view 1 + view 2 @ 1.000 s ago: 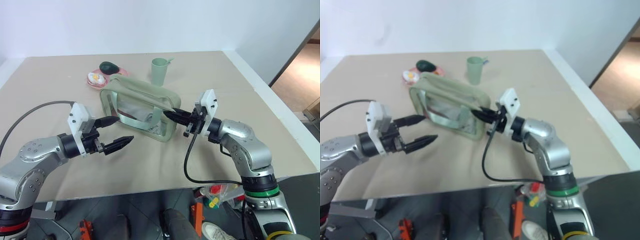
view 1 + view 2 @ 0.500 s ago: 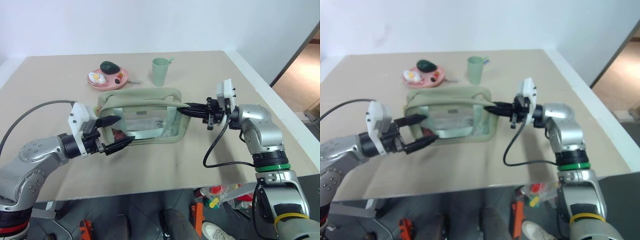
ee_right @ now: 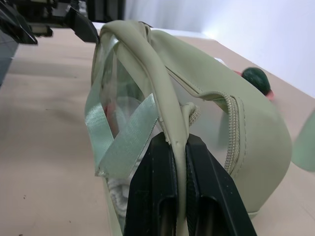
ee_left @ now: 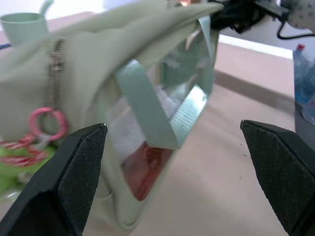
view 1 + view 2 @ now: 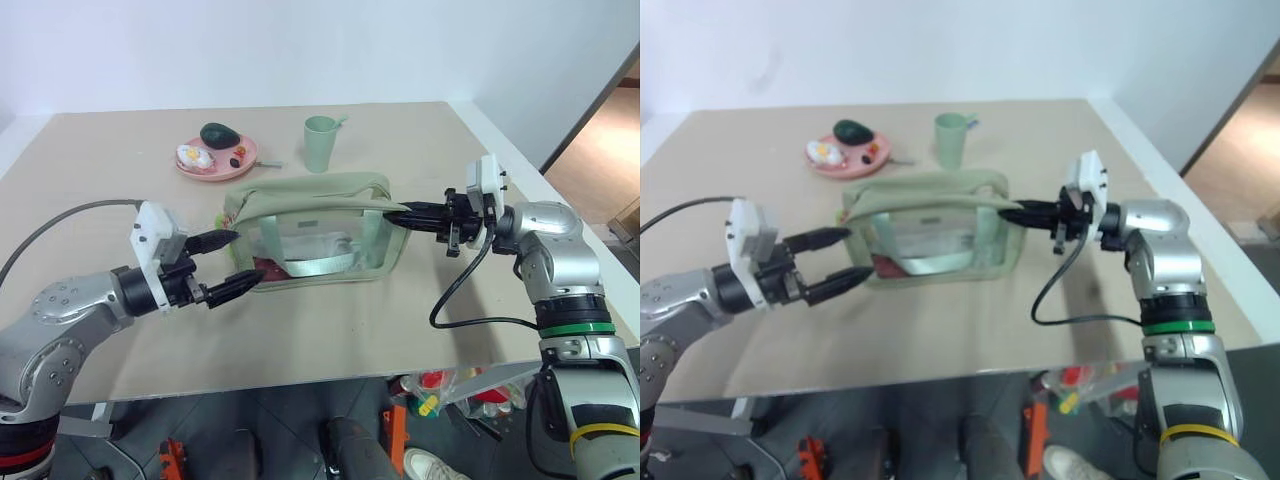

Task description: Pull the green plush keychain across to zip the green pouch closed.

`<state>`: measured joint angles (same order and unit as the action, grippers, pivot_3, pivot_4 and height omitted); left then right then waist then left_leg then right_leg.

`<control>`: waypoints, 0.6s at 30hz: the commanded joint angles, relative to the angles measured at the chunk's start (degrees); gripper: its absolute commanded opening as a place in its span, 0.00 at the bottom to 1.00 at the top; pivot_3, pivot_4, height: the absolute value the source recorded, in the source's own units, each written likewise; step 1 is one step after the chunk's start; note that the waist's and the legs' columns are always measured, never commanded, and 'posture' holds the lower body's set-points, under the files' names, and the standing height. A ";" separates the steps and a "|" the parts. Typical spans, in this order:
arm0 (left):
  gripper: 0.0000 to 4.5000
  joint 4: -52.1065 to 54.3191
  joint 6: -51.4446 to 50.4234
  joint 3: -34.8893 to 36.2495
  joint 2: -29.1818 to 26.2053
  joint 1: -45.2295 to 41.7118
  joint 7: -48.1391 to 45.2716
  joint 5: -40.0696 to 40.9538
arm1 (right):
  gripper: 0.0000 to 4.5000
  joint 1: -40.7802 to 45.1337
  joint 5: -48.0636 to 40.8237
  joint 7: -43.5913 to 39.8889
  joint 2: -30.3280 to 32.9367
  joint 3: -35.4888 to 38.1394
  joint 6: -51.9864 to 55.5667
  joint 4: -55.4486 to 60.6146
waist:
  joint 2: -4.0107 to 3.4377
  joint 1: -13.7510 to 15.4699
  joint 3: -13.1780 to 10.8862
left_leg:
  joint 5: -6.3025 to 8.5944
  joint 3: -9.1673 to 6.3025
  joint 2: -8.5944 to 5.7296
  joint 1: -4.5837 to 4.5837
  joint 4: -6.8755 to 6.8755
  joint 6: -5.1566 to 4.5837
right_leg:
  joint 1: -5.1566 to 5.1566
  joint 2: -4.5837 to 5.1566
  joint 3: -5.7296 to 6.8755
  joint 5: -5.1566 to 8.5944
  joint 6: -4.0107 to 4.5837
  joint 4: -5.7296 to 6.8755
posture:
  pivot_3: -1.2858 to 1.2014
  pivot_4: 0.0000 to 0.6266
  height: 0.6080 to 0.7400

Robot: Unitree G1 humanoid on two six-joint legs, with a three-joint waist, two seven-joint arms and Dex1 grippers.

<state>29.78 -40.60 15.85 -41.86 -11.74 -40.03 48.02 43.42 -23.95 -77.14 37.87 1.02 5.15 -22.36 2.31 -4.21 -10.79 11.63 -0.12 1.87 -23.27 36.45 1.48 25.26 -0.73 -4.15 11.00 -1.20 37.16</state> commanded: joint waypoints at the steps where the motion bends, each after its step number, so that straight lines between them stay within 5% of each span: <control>1: 1.00 -2.87 -1.95 10.15 -1.25 2.43 1.85 4.58 | 0.00 -2.21 -0.78 1.32 0.77 1.80 1.37 5.31 | 0.00 -0.08 0.00 | 0.00 0.01 0.00 0.00 0.00 0.00 | 0.01 0.00 -0.01 0.00 0.00 0.00 | 0.52 0.24 1.00; 6: 1.00 -9.77 -2.06 15.21 -1.22 4.14 2.91 4.98 | 0.00 -3.74 -0.99 2.05 0.52 1.43 2.70 8.31 | -0.01 -0.14 0.00 | 0.01 -0.03 0.05 0.06 -0.03 -0.01 | 0.01 -0.04 0.06 0.03 0.04 0.04 | 0.52 0.24 1.00; 18: 1.00 -25.99 -1.34 5.60 9.22 -6.15 11.57 -2.01 | 0.00 -3.62 0.04 2.12 1.16 0.76 3.68 10.86 | 0.02 -0.12 0.01 | -0.06 0.01 -0.03 0.08 0.12 0.01 | -0.07 0.00 -0.02 -0.16 -0.10 0.05 | 0.52 0.24 1.00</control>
<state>4.84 -43.01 20.76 -32.81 -16.71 -28.97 46.50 39.18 -23.96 -74.86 38.04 1.46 8.75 -13.93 2.33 -4.32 -10.78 11.57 -0.12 1.86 -23.18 36.54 1.49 25.20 -0.74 -4.17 10.82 -1.31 37.21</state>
